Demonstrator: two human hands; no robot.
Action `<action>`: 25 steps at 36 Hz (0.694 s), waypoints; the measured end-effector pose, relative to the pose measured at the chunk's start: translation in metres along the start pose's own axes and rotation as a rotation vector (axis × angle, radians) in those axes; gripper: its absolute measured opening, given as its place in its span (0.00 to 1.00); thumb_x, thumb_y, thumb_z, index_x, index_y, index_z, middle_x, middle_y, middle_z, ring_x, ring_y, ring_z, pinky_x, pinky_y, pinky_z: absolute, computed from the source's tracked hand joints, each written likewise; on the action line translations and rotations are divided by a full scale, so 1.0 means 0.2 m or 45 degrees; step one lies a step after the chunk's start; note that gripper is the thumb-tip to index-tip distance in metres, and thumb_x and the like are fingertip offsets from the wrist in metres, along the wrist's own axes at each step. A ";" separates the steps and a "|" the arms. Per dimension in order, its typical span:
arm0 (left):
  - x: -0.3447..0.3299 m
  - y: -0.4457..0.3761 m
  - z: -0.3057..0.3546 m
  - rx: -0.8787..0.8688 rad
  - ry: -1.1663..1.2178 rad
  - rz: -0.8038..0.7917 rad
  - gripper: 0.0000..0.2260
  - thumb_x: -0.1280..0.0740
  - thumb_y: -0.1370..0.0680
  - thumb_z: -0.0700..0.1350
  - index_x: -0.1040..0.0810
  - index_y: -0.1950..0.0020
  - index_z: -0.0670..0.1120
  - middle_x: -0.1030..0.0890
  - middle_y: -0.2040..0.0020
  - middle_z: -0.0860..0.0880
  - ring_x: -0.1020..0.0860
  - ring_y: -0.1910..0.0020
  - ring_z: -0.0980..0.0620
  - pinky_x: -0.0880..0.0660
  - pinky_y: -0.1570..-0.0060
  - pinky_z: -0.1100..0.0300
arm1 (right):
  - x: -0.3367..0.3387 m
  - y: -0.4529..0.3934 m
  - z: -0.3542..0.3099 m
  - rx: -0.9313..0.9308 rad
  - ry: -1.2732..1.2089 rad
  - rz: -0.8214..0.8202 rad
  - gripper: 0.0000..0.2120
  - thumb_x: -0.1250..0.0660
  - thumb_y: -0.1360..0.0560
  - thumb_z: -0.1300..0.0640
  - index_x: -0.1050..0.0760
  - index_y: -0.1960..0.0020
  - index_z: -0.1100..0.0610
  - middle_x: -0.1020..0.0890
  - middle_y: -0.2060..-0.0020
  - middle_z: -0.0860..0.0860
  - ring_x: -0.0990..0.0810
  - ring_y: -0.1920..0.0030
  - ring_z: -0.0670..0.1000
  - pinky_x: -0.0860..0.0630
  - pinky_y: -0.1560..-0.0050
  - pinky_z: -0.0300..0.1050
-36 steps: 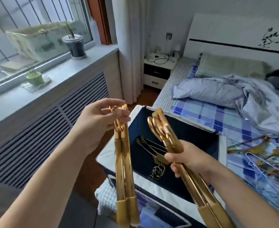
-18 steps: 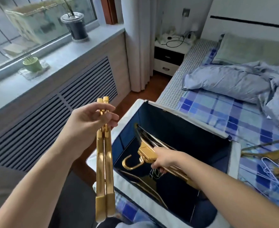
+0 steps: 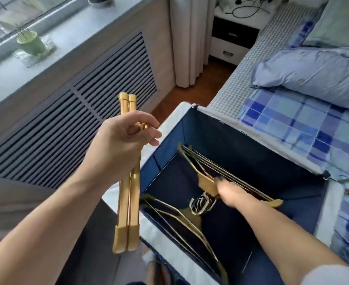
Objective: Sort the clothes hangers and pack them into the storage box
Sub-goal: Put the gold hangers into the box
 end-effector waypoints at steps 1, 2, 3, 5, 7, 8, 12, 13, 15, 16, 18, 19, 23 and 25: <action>0.00 0.00 -0.02 0.021 0.009 0.012 0.04 0.29 0.21 0.40 0.16 0.50 0.49 0.13 0.59 0.53 0.14 0.56 0.56 0.20 0.47 0.51 | -0.01 -0.04 0.05 -0.053 -0.030 -0.016 0.24 0.39 0.22 0.64 0.36 0.26 0.57 0.28 0.31 0.59 0.23 0.36 0.61 0.26 0.37 0.54; -0.01 -0.01 -0.03 0.041 0.011 0.023 0.05 0.29 0.21 0.40 0.16 0.50 0.49 0.13 0.59 0.53 0.14 0.56 0.55 0.19 0.46 0.47 | -0.03 -0.08 0.09 -0.061 -0.030 -0.031 0.19 0.42 0.19 0.59 0.32 0.29 0.58 0.25 0.34 0.60 0.23 0.38 0.62 0.26 0.39 0.54; -0.01 0.00 -0.05 0.056 0.012 0.032 0.05 0.30 0.20 0.40 0.16 0.49 0.49 0.13 0.58 0.53 0.14 0.55 0.54 0.19 0.46 0.46 | -0.04 -0.10 0.11 -0.053 -0.024 -0.026 0.17 0.46 0.17 0.56 0.29 0.31 0.59 0.23 0.37 0.61 0.22 0.39 0.62 0.27 0.40 0.54; -0.01 0.00 -0.05 0.064 0.015 0.044 0.05 0.30 0.20 0.39 0.17 0.48 0.49 0.13 0.58 0.53 0.14 0.56 0.56 0.18 0.45 0.50 | -0.05 -0.13 0.12 -0.034 0.034 -0.001 0.19 0.49 0.16 0.53 0.29 0.31 0.59 0.22 0.38 0.61 0.22 0.39 0.63 0.27 0.40 0.54; -0.01 0.00 -0.06 0.064 0.022 0.057 0.05 0.30 0.20 0.39 0.17 0.48 0.48 0.13 0.58 0.53 0.14 0.56 0.57 0.18 0.48 0.57 | -0.07 -0.14 0.14 -0.086 0.022 -0.008 0.21 0.43 0.18 0.56 0.36 0.26 0.57 0.26 0.33 0.61 0.23 0.38 0.61 0.27 0.39 0.53; -0.01 0.00 -0.06 0.061 0.023 0.063 0.05 0.30 0.20 0.39 0.17 0.48 0.48 0.13 0.58 0.54 0.14 0.56 0.58 0.18 0.49 0.59 | -0.09 -0.15 0.14 -0.110 0.034 -0.022 0.26 0.39 0.20 0.59 0.41 0.24 0.57 0.29 0.31 0.60 0.23 0.37 0.59 0.26 0.39 0.51; -0.03 -0.01 -0.07 0.050 0.024 0.090 0.05 0.31 0.20 0.40 0.17 0.47 0.48 0.13 0.58 0.55 0.14 0.56 0.58 0.19 0.51 0.64 | -0.13 -0.19 0.18 -0.175 0.101 0.017 0.33 0.34 0.25 0.65 0.44 0.24 0.57 0.31 0.32 0.58 0.25 0.36 0.57 0.25 0.39 0.49; -0.03 -0.01 -0.07 0.047 0.034 0.093 0.06 0.31 0.20 0.40 0.17 0.47 0.48 0.13 0.57 0.54 0.14 0.56 0.57 0.19 0.52 0.64 | -0.13 -0.19 0.21 -0.213 0.101 0.021 0.33 0.33 0.25 0.66 0.43 0.25 0.57 0.30 0.32 0.58 0.26 0.35 0.57 0.26 0.38 0.49; -0.05 -0.02 -0.08 0.045 0.057 0.097 0.06 0.31 0.20 0.39 0.17 0.46 0.49 0.13 0.57 0.54 0.14 0.56 0.56 0.18 0.50 0.60 | -0.16 -0.21 0.25 -0.270 0.115 0.023 0.35 0.32 0.26 0.65 0.44 0.24 0.58 0.31 0.31 0.59 0.29 0.32 0.58 0.26 0.37 0.49; -0.07 -0.02 -0.10 0.046 0.056 0.097 0.06 0.31 0.20 0.39 0.17 0.46 0.49 0.13 0.57 0.53 0.14 0.56 0.56 0.18 0.48 0.58 | -0.17 -0.22 0.27 -0.283 0.119 0.033 0.35 0.32 0.25 0.65 0.44 0.23 0.58 0.32 0.30 0.59 0.30 0.31 0.59 0.26 0.37 0.49; -0.08 -0.01 -0.10 0.039 0.076 0.099 0.07 0.31 0.20 0.38 0.17 0.47 0.49 0.13 0.58 0.53 0.14 0.56 0.55 0.18 0.47 0.57 | -0.17 -0.22 0.30 -0.308 0.137 0.052 0.33 0.33 0.25 0.64 0.43 0.24 0.57 0.30 0.32 0.59 0.29 0.32 0.58 0.25 0.39 0.49; -0.08 -0.01 -0.10 0.038 0.091 0.099 0.07 0.31 0.20 0.38 0.17 0.47 0.49 0.13 0.58 0.53 0.14 0.56 0.54 0.18 0.47 0.57 | -0.17 -0.22 0.31 -0.318 0.133 0.053 0.31 0.33 0.25 0.64 0.41 0.26 0.57 0.30 0.33 0.58 0.28 0.33 0.58 0.25 0.40 0.49; -0.09 0.00 -0.11 0.033 0.119 0.086 0.06 0.31 0.20 0.38 0.17 0.46 0.47 0.13 0.57 0.51 0.14 0.57 0.54 0.18 0.48 0.59 | -0.16 -0.23 0.34 -0.352 0.127 0.022 0.27 0.33 0.25 0.64 0.38 0.29 0.57 0.29 0.33 0.59 0.29 0.34 0.59 0.25 0.41 0.51; -0.08 0.00 -0.12 0.033 0.136 0.090 0.06 0.31 0.20 0.38 0.17 0.46 0.47 0.13 0.57 0.51 0.14 0.56 0.53 0.18 0.48 0.56 | -0.16 -0.22 0.35 -0.373 0.119 0.026 0.26 0.34 0.25 0.64 0.38 0.29 0.57 0.29 0.33 0.59 0.30 0.33 0.60 0.25 0.39 0.53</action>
Point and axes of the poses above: each hand's wrist, its own y-axis away from the middle knuckle, its own x-axis out of the back of the hand, z = x × y, the point moved 10 cm from there along -y, towards the middle knuckle
